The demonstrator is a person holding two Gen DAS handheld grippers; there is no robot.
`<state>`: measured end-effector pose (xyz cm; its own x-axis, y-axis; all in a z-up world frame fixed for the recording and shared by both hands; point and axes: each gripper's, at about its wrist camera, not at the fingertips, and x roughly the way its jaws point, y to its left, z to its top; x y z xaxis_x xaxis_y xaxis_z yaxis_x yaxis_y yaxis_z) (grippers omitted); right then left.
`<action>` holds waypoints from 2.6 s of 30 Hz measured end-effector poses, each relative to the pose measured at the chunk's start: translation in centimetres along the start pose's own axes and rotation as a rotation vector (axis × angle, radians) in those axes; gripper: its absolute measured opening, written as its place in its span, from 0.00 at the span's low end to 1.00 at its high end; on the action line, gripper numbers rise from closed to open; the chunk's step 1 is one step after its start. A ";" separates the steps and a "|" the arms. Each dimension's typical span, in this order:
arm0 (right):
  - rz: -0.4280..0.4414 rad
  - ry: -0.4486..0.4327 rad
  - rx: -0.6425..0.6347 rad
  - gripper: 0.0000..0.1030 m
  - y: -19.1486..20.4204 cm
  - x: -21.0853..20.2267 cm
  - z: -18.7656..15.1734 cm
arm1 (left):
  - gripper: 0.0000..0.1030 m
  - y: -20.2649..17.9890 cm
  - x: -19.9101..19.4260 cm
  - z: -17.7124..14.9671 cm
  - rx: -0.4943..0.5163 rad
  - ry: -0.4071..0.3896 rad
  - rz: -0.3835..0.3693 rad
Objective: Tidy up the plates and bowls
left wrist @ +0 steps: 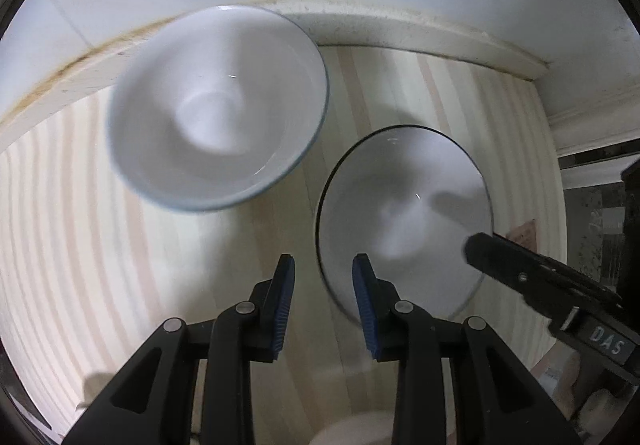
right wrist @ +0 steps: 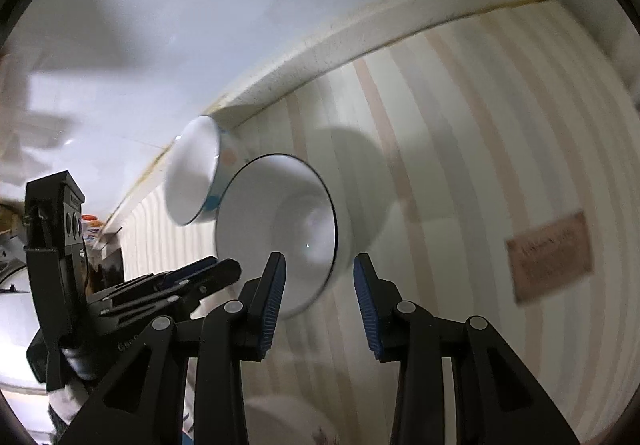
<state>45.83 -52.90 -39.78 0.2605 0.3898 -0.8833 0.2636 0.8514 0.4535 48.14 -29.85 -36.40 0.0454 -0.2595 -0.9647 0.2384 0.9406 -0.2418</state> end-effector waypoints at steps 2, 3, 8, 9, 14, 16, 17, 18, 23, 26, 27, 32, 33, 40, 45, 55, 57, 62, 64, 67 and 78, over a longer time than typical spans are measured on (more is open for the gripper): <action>-0.005 0.020 0.017 0.34 -0.3 1.6 0.5 | 0.22 -0.1 0.5 0.3 0.002 -0.012 -0.013; -0.015 0.025 0.019 0.22 -0.5 2.2 0.7 | 0.21 -0.2 0.7 0.3 0.006 -0.011 -0.011; -0.039 0.019 0.011 0.14 -0.7 2.9 0.6 | 0.21 -1.3 1.1 0.5 0.026 -0.027 0.014; -0.044 0.018 0.005 0.14 -0.7 2.9 0.5 | 0.21 -1.5 1.2 0.5 0.025 -0.026 0.015; -0.063 0.016 -0.014 0.14 -0.3 2.6 0.1 | 0.21 -2.1 0.2 -0.1 0.046 -0.046 0.030; -0.061 0.010 -0.020 0.14 0.1 2.4 -0.2 | 0.21 -2.8 -0.4 -0.3 0.058 -0.062 0.036; -0.060 0.006 -0.023 0.14 0.2 2.1 -0.3 | 0.21 -2.9 -0.7 -0.4 0.062 -0.067 0.036; -0.058 0.003 -0.026 0.14 0.3 1.8 -0.5 | 0.21 -3.1 -1.1 -0.7 0.068 -0.073 0.036; -0.041 -0.022 -0.044 0.14 1.3 -0.7 -2.2 | 0.21 -3.6 -4.6 -2.6 0.094 -0.123 0.029; -0.026 -0.036 -0.054 0.14 2.0 -2.5 -3.5 | 0.21 -4.0 -6.6 -4.3 0.113 -0.153 0.032; -0.024 -0.042 -0.060 0.14 2.4 -3.2 -4.1 | 0.21 -4.0 -7.0 -4.6 0.115 -0.157 0.032; -0.010 -0.068 -0.069 0.14 3.7 -6.2 -6.9 | 0.21 -4.1 -9.8 -7.7 0.140 -0.177 0.017; -0.007 -0.071 -0.071 0.14 3.9 -6.7 -7.6 | 0.21 -4.2 -10.1 -8.2 0.144 -0.179 0.017; -0.012 -0.071 -0.080 0.14 4.9 -9.1 -12.6 | 0.21 -3.6 -11.3 -12.8 0.174 -0.162 0.013; -0.013 -0.044 -0.066 0.14 5.0 -9.3 -16.5 | 0.21 -3.0 -10.5 -15.0 0.176 -0.124 0.013; -0.044 0.036 -0.033 0.14 3.4 -5.8 -19.9 | 0.21 -2.5 -5.9 -16.8 0.204 -0.012 0.059; -0.053 0.049 -0.027 0.14 2.9 -5.2 -20.1 | 0.21 -2.7 -5.4 -17.1 0.213 -0.001 0.072; -0.069 0.072 -0.017 0.14 2.2 -4.2 -20.3 | 0.21 -3.1 -4.3 -16.9 0.238 0.022 0.113; -0.073 0.081 -0.016 0.14 2.2 -3.9 -20.3 | 0.21 -3.1 -4.0 -16.8 0.244 0.028 0.125; -0.079 0.092 -0.013 0.14 2.1 -3.6 -20.2 | 0.21 -3.2 -3.9 -16.5 0.245 0.031 0.134; -0.130 0.117 -0.027 0.19 2.1 -2.8 -19.6 | 0.21 -3.5 -3.1 -16.4 0.251 0.040 0.169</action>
<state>27.43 -45.34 -38.71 0.1158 0.3129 -0.9427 0.2623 0.9057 0.3329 31.27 -28.72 -34.30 0.0682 -0.0905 -0.9936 0.4634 0.8848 -0.0488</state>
